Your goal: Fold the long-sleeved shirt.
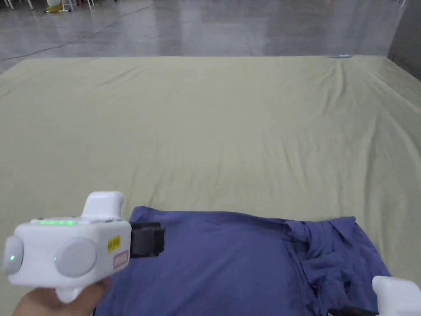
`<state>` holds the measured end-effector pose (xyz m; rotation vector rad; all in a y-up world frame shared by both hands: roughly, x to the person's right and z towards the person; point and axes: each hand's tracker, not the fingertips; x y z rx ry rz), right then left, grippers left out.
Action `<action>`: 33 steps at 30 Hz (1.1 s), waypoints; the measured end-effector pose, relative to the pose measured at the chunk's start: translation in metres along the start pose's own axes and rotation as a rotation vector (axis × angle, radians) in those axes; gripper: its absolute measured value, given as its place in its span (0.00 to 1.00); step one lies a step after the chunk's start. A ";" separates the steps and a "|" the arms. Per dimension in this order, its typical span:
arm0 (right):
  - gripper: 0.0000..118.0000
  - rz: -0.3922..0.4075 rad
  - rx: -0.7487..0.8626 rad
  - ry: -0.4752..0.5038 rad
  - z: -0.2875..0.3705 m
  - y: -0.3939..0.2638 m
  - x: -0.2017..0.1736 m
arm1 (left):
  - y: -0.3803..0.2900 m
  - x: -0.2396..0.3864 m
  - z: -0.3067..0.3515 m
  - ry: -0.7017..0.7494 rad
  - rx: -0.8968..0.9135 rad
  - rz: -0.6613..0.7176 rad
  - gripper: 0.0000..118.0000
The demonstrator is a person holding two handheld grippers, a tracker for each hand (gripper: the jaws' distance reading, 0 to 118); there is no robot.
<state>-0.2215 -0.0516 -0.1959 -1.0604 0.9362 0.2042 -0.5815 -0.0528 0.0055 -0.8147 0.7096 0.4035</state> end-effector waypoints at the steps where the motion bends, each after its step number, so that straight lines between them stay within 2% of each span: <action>1: 0.00 0.000 -0.004 -0.001 0.000 -0.001 0.002 | 0.018 -0.006 -0.030 0.037 -0.024 0.014 0.96; 4: 0.00 -0.001 -0.023 -0.023 -0.001 -0.005 0.013 | 0.047 -0.020 -0.098 0.089 -0.101 0.038 0.96; 6: 0.00 -0.022 -0.043 -0.038 -0.001 -0.006 0.024 | 0.060 -0.029 -0.130 0.117 -0.167 0.072 0.92; 8: 0.00 -0.046 -0.057 -0.054 -0.002 -0.005 0.033 | 0.060 -0.026 -0.153 0.114 -0.178 0.044 0.86; 10: 0.00 -0.061 -0.066 -0.077 -0.002 -0.004 0.041 | 0.055 -0.019 -0.168 0.146 -0.192 -0.061 0.68; 11: 0.00 -0.072 -0.072 -0.094 -0.003 -0.001 0.044 | 0.052 -0.014 -0.174 0.141 -0.190 -0.133 0.46; 13: 0.00 -0.086 -0.072 -0.103 -0.004 0.005 0.049 | 0.041 -0.005 -0.165 0.112 -0.208 -0.145 0.32; 14: 0.00 -0.093 -0.069 -0.105 -0.004 0.009 0.052 | 0.041 0.002 -0.157 0.135 -0.184 -0.126 0.07; 15: 0.00 -0.094 -0.068 -0.108 -0.005 0.013 0.054 | 0.042 0.006 -0.150 0.137 -0.183 -0.132 0.00; 18: 0.00 -0.099 -0.061 -0.113 -0.014 0.047 0.061 | 0.052 0.000 -0.143 0.061 -0.219 -0.113 0.00; 19: 0.11 -0.100 -0.049 -0.106 -0.017 0.066 0.063 | 0.053 -0.003 -0.138 0.050 -0.219 -0.107 0.00; 20: 0.57 -0.095 -0.023 -0.083 -0.025 0.089 0.064 | 0.055 -0.007 -0.131 0.038 -0.211 -0.091 0.00; 21: 0.91 -0.096 -0.014 -0.081 -0.032 0.109 0.067 | 0.057 -0.008 -0.130 0.033 -0.201 -0.080 0.00; 22: 1.00 -0.101 -0.022 -0.100 -0.044 0.133 0.070 | 0.060 -0.012 -0.124 0.031 -0.196 -0.063 0.00; 23: 0.99 -0.113 -0.049 -0.138 -0.059 0.155 0.073 | 0.063 -0.016 -0.118 0.020 -0.191 -0.045 0.00; 24: 0.99 -0.132 -0.060 -0.134 -0.074 0.175 0.076 | 0.066 -0.019 -0.113 0.006 -0.188 -0.034 0.00; 26: 0.99 -0.255 -0.153 -0.144 -0.104 0.208 0.081 | 0.066 -0.018 -0.106 0.011 -0.175 -0.041 0.00; 28: 0.98 -0.340 -0.293 -0.140 -0.145 0.237 0.097 | 0.066 -0.018 -0.101 0.014 -0.173 -0.063 0.00; 29: 0.90 -0.358 -0.343 -0.162 -0.164 0.244 0.101 | 0.065 -0.017 -0.100 0.011 -0.174 -0.071 0.00; 31: 0.67 -0.337 -0.447 -0.225 -0.195 0.247 0.106 | 0.065 -0.017 -0.099 0.005 -0.174 -0.081 0.00; 32: 0.60 -0.320 -0.492 -0.278 -0.203 0.238 0.107 | 0.066 -0.017 -0.100 0.006 -0.175 -0.086 0.00; 33: 0.60 -0.308 -0.516 -0.304 -0.210 0.235 0.107 | 0.062 -0.015 -0.100 0.007 -0.178 -0.092 0.00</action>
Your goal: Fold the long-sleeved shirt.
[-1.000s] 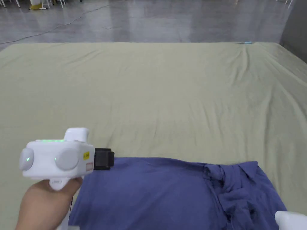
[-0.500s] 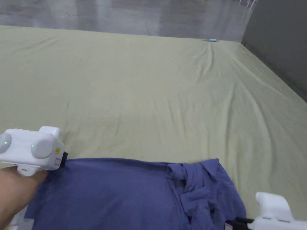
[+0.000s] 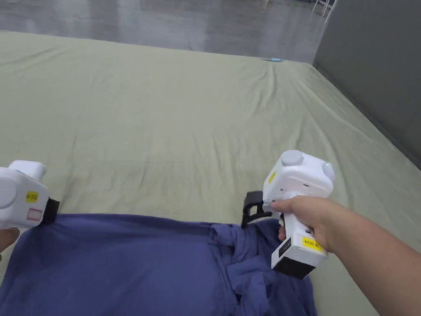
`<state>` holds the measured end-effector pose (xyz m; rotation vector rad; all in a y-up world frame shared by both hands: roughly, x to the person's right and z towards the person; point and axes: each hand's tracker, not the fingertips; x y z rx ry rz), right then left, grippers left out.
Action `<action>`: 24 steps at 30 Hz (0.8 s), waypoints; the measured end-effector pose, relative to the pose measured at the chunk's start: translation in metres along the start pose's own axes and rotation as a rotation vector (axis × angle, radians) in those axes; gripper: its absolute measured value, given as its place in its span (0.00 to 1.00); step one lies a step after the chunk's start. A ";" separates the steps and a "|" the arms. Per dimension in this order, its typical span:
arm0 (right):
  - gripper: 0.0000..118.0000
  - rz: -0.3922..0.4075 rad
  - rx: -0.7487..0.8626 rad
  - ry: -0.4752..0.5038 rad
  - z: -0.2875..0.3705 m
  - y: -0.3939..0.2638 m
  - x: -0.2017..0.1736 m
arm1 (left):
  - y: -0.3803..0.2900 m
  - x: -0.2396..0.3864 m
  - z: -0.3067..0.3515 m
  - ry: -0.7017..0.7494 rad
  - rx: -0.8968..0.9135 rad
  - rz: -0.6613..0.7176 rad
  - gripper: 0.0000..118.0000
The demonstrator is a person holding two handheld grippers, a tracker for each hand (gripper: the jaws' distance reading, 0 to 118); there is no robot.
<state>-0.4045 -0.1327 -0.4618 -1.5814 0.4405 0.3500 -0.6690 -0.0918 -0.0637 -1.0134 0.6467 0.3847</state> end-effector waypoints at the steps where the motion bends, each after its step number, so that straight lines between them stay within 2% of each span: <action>1: 0.56 -0.009 0.025 0.027 -0.006 -0.002 -0.001 | 0.000 0.000 -0.002 -0.002 -0.004 -0.003 0.00; 2: 0.36 -0.010 0.040 0.053 -0.007 -0.005 -0.002 | 0.000 -0.001 -0.004 -0.003 -0.007 -0.004 0.00; 3: 0.36 0.001 0.062 0.038 -0.004 -0.010 -0.002 | 0.001 -0.002 -0.005 -0.005 -0.014 -0.005 0.00; 4: 0.26 0.014 0.087 0.041 -0.001 -0.014 -0.001 | -0.003 -0.002 -0.005 -0.006 -0.017 -0.005 0.00; 5: 0.07 0.037 0.122 0.081 0.006 -0.016 -0.001 | -0.003 -0.002 -0.005 -0.007 -0.018 -0.005 0.00; 6: 0.07 0.048 0.143 0.115 0.012 -0.019 -0.001 | -0.003 -0.004 -0.004 -0.009 -0.018 -0.004 0.00; 7: 0.07 0.060 0.134 0.077 0.019 -0.022 -0.003 | -0.003 -0.006 -0.002 -0.015 -0.018 -0.002 0.00; 9: 0.07 0.159 0.185 0.085 0.034 -0.035 -0.003 | -0.006 -0.008 0.007 -0.024 -0.008 0.003 0.00; 12: 0.07 0.228 0.269 0.146 0.065 -0.075 0.006 | -0.012 -0.010 0.031 -0.046 0.020 0.000 0.00; 15: 0.07 0.379 0.378 0.176 0.094 -0.130 0.016 | -0.029 -0.012 0.064 -0.080 0.062 -0.010 0.00; 20: 0.07 0.484 0.467 0.166 0.107 -0.225 0.038 | -0.090 -0.015 0.119 -0.112 0.093 0.001 0.00; 24: 0.07 0.478 0.438 0.161 0.092 -0.278 0.057 | -0.147 -0.016 0.142 -0.105 0.072 0.030 0.00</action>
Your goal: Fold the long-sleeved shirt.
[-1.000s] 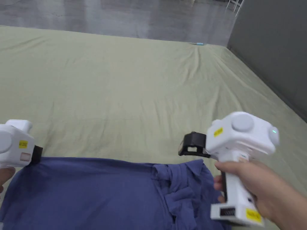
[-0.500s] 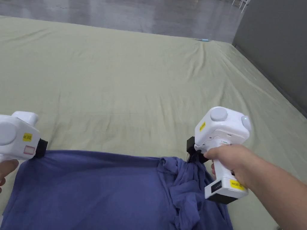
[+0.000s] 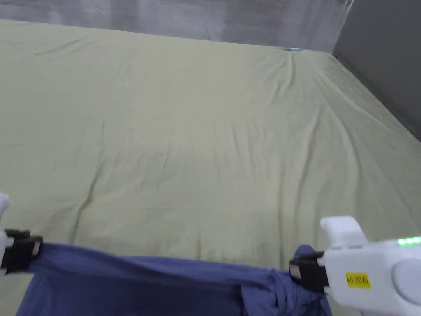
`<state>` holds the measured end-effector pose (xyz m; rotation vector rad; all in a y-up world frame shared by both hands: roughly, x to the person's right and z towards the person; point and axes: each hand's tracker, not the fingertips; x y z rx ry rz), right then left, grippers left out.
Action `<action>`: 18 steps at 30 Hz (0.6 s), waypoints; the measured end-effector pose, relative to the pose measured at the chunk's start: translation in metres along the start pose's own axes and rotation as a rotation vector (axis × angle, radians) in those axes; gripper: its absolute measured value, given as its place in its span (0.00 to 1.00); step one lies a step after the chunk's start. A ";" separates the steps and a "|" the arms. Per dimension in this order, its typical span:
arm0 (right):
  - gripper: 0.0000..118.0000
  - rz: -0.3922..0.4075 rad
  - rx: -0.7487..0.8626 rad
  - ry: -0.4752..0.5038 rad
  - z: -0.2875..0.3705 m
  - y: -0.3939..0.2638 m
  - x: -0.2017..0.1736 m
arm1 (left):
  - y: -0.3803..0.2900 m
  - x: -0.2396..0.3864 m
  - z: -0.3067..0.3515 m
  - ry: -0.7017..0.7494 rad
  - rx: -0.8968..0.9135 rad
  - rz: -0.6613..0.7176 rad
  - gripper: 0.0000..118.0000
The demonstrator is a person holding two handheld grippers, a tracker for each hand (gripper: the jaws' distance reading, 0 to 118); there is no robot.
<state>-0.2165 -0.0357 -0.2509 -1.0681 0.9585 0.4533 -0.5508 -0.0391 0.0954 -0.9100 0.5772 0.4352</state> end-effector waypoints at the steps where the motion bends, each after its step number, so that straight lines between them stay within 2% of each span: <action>1: 0.07 -0.006 -0.017 0.001 -0.001 -0.013 -0.001 | -0.015 0.001 0.003 0.004 -0.013 0.006 0.00; 6: 0.07 -0.105 -0.103 0.009 -0.020 -0.051 0.001 | -0.077 0.005 -0.015 0.028 -0.139 0.015 0.00; 11: 0.07 -0.125 -0.164 -0.017 -0.044 -0.054 0.003 | -0.106 0.000 -0.047 0.046 -0.219 0.060 0.00; 16: 0.08 -0.177 -0.162 -0.002 -0.055 -0.054 0.011 | -0.112 -0.001 -0.048 0.047 -0.181 0.079 0.00; 17: 0.13 -0.185 -0.163 0.003 -0.053 -0.052 0.011 | -0.110 -0.001 -0.048 0.048 -0.179 0.093 0.01; 18: 0.23 -0.193 -0.158 0.013 -0.050 -0.051 0.012 | -0.107 -0.002 -0.046 0.043 -0.178 0.127 0.14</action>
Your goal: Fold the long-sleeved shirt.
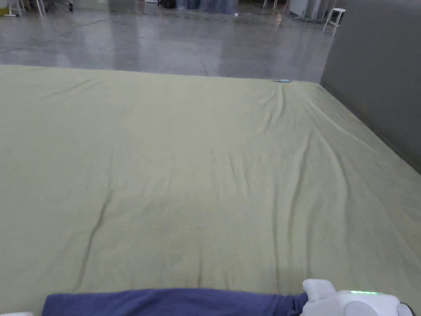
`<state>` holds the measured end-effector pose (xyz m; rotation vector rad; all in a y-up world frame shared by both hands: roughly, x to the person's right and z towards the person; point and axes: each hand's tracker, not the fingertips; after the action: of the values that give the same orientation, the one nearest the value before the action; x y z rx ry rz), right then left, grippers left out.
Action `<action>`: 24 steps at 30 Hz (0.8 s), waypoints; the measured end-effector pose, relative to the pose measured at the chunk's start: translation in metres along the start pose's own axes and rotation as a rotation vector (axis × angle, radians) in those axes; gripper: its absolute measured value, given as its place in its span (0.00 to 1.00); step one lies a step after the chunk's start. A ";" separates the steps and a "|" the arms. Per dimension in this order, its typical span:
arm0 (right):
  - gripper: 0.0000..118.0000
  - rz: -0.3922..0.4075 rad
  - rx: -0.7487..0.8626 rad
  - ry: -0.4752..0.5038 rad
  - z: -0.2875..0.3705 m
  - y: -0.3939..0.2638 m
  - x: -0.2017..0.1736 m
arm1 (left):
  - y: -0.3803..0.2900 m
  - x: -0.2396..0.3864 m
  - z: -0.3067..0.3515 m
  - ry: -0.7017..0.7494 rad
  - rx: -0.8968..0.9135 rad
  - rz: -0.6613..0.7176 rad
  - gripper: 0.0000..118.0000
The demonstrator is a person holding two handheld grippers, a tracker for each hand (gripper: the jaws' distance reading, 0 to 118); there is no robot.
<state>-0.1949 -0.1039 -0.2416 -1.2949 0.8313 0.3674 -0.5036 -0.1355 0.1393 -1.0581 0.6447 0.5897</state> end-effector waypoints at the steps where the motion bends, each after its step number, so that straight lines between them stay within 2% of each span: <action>1: 0.41 0.008 0.011 0.027 0.010 -0.001 0.002 | 0.001 -0.001 0.010 -0.036 0.032 0.046 0.43; 2: 0.72 0.008 0.049 0.055 0.027 -0.005 0.003 | 0.001 0.001 0.028 -0.057 0.085 0.053 0.90; 3: 0.86 -0.005 0.094 0.069 0.043 -0.010 0.003 | 0.002 0.004 0.042 -0.076 0.117 0.038 0.99; 4: 0.89 -0.010 0.160 0.066 0.061 -0.016 0.002 | 0.002 0.008 0.056 -0.074 0.152 0.013 0.96; 5: 0.89 -0.011 0.229 0.063 0.079 -0.023 0.001 | 0.003 0.010 0.073 -0.095 0.316 0.010 0.97; 6: 0.89 -0.018 0.277 0.063 0.092 -0.028 0.000 | -0.001 0.014 0.084 -0.058 0.242 0.000 0.98; 9: 0.88 -0.034 0.294 0.069 0.109 -0.039 -0.006 | -0.009 0.026 0.096 -0.035 0.241 -0.037 0.98; 10: 0.81 -0.042 0.296 0.068 0.109 -0.042 -0.008 | -0.021 0.030 0.095 -0.021 0.215 -0.057 0.97; 11: 0.51 -0.045 0.295 0.065 0.108 -0.045 -0.011 | -0.027 0.034 0.093 -0.011 0.180 -0.071 0.91; 12: 0.15 -0.041 0.292 0.059 0.106 -0.048 -0.014 | -0.032 0.036 0.091 -0.014 0.151 -0.071 0.76; 13: 0.00 -0.018 0.290 0.056 0.101 -0.051 -0.019 | -0.039 0.037 0.088 -0.040 0.124 -0.052 0.45; 14: 0.00 0.002 0.276 0.047 0.096 -0.053 -0.024 | -0.045 0.038 0.085 -0.080 0.106 -0.006 0.00; 16: 0.00 0.004 0.243 0.032 0.088 -0.056 -0.029 | -0.053 0.035 0.082 -0.141 0.101 0.052 0.00; 18: 0.00 0.030 0.208 0.115 0.083 -0.056 -0.032 | -0.057 0.030 0.082 -0.128 0.110 0.079 0.00; 20: 0.00 0.019 0.201 0.167 0.085 -0.057 -0.033 | -0.055 0.016 0.089 -0.238 0.119 0.126 0.01; 22: 0.00 0.032 0.209 0.219 0.088 -0.057 -0.033 | -0.046 -0.006 0.092 -0.360 0.161 0.229 0.12; 23: 0.00 0.029 0.212 0.243 0.090 -0.056 -0.033 | -0.038 -0.022 0.089 -0.416 0.180 0.257 0.31; 24: 0.00 0.029 0.212 0.265 0.091 -0.054 -0.032 | -0.032 -0.034 0.085 -0.458 0.186 0.272 0.72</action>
<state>-0.1502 -0.0256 -0.1770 -1.1481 1.0832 0.1259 -0.4878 -0.0738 0.2126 -0.6321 0.4294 0.9555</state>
